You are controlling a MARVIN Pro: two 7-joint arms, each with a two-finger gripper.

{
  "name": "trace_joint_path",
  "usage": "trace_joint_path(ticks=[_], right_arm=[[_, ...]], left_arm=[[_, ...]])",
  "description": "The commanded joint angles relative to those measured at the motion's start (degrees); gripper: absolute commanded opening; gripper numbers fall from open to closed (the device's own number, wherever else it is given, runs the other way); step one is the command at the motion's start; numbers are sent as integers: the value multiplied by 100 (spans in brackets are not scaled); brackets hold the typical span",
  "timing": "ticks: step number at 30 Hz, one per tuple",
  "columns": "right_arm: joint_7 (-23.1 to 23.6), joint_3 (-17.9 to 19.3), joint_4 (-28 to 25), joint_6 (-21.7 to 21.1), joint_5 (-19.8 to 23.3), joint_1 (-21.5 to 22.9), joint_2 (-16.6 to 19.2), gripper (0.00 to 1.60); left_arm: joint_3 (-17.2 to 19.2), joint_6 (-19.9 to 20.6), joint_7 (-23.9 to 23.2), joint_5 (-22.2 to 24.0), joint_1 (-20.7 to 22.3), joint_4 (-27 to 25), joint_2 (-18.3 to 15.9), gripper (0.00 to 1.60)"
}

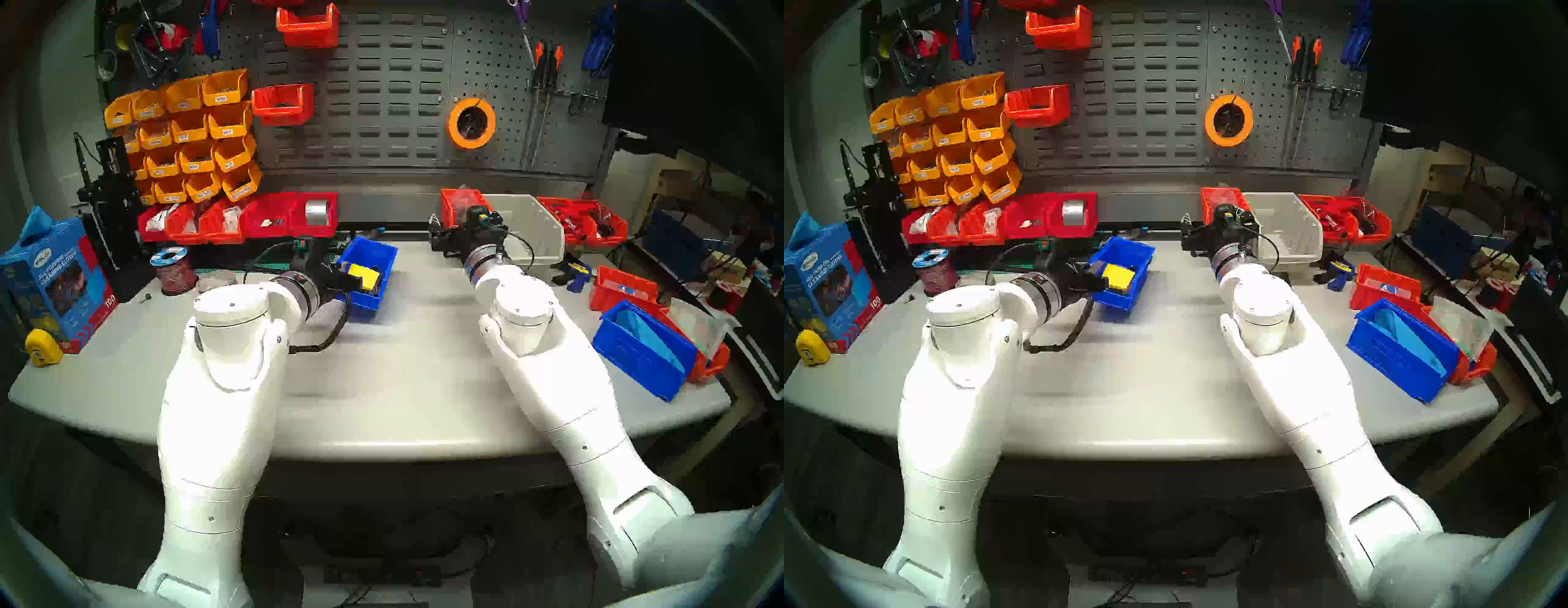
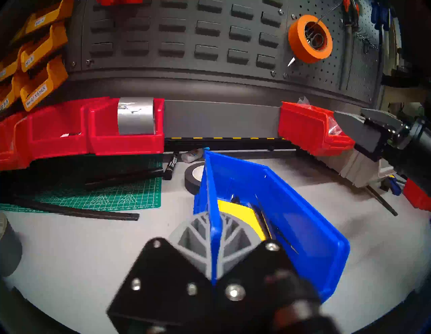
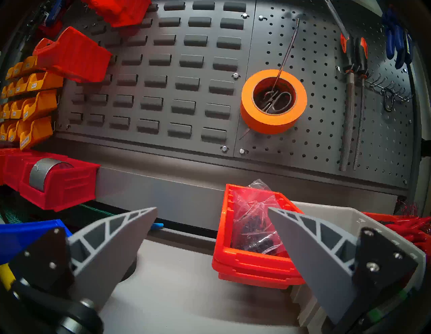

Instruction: Hang all the unorganized tool boxes onto the wall

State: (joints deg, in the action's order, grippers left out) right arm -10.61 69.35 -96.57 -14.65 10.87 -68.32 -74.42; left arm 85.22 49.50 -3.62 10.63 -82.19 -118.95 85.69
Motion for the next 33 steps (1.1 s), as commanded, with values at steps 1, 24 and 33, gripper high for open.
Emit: trace_joint_path(ticks=[1, 24, 33], right_arm=[[7, 4, -90, 17, -7, 42, -1, 160], [7, 4, -90, 17, -7, 42, -1, 160], [7, 4, -87, 18, -7, 44, -2, 160]], left_arm=[[46, -25, 44, 37, 460, -141, 125, 0], [-409, -93, 638, 11, 1409, 524, 702, 0], [-299, -133, 972, 144, 1836, 1084, 1174, 0]])
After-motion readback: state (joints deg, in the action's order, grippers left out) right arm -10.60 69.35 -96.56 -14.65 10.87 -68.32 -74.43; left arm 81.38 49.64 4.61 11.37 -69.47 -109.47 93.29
